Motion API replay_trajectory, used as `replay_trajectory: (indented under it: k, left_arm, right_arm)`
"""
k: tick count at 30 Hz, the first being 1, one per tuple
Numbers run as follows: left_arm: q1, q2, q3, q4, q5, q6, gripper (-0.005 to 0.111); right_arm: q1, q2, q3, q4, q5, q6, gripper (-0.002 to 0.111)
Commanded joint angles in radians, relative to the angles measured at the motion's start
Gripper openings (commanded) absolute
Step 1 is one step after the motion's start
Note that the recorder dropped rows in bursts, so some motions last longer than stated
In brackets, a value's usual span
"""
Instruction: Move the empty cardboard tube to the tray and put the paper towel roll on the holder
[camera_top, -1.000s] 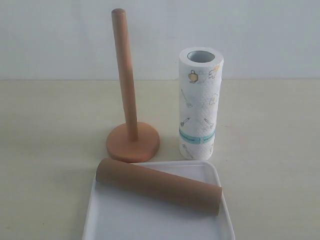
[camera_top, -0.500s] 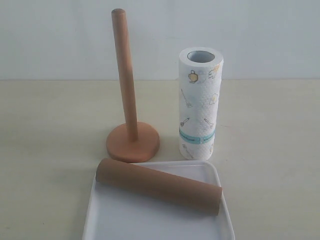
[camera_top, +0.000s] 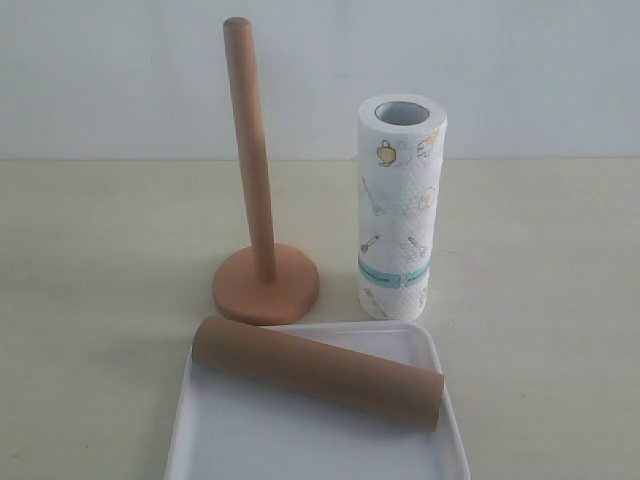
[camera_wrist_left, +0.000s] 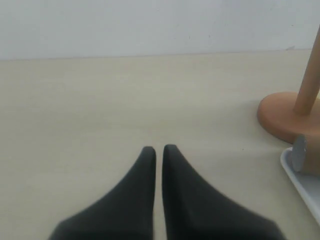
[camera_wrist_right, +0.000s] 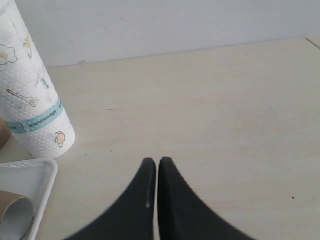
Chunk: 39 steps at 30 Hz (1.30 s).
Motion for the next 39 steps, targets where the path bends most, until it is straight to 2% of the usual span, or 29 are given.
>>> replay_trajectory:
  k: [1,34,36,39]
  left_arm:
    - [0.003,-0.002,0.004,0.001,0.000,0.007,0.004]
    - [0.003,-0.002,0.004,0.001,0.000,0.007,0.004]
    - [0.003,-0.002,0.004,0.001,0.000,0.007,0.004]
    - [0.003,-0.002,0.004,0.001,0.000,0.007,0.004]
  right_arm:
    - [-0.002,-0.005,0.000,-0.008,-0.003,0.001,0.001]
    - [-0.002,-0.005,0.000,-0.008,-0.022,0.001,0.001]
    - [-0.002,-0.005,0.000,-0.008,-0.080,-0.019,0.001]
    - [-0.002,-0.005,0.000,-0.008,-0.337,-0.044,0.001]
